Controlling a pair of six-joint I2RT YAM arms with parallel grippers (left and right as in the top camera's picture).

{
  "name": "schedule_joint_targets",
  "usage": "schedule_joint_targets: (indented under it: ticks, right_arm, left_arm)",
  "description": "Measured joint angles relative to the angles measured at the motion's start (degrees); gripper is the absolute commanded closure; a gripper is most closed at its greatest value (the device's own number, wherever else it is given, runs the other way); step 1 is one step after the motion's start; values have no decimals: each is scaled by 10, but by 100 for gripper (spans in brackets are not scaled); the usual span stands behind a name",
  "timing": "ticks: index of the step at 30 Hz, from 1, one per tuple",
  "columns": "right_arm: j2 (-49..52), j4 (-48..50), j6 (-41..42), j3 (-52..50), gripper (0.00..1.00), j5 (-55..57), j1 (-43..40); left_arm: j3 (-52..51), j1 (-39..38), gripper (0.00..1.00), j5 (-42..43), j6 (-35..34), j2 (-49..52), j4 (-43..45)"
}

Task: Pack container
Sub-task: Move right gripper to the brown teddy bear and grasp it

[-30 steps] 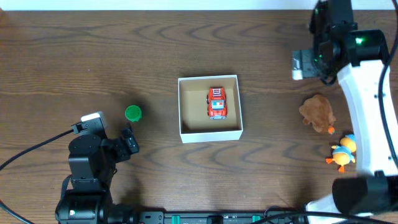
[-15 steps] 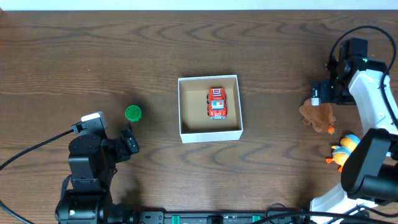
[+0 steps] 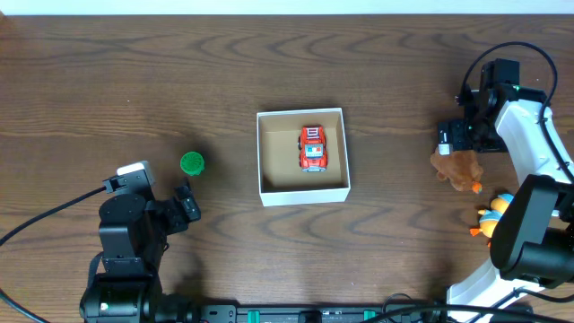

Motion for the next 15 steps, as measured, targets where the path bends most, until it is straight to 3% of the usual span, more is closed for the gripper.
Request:
schedule_joint_targets:
  ticks: [15]
  right_arm:
    - [0,-27,-15,-4,1,-12,0]
  left_arm:
    - [0,0,2,0,0,0,0]
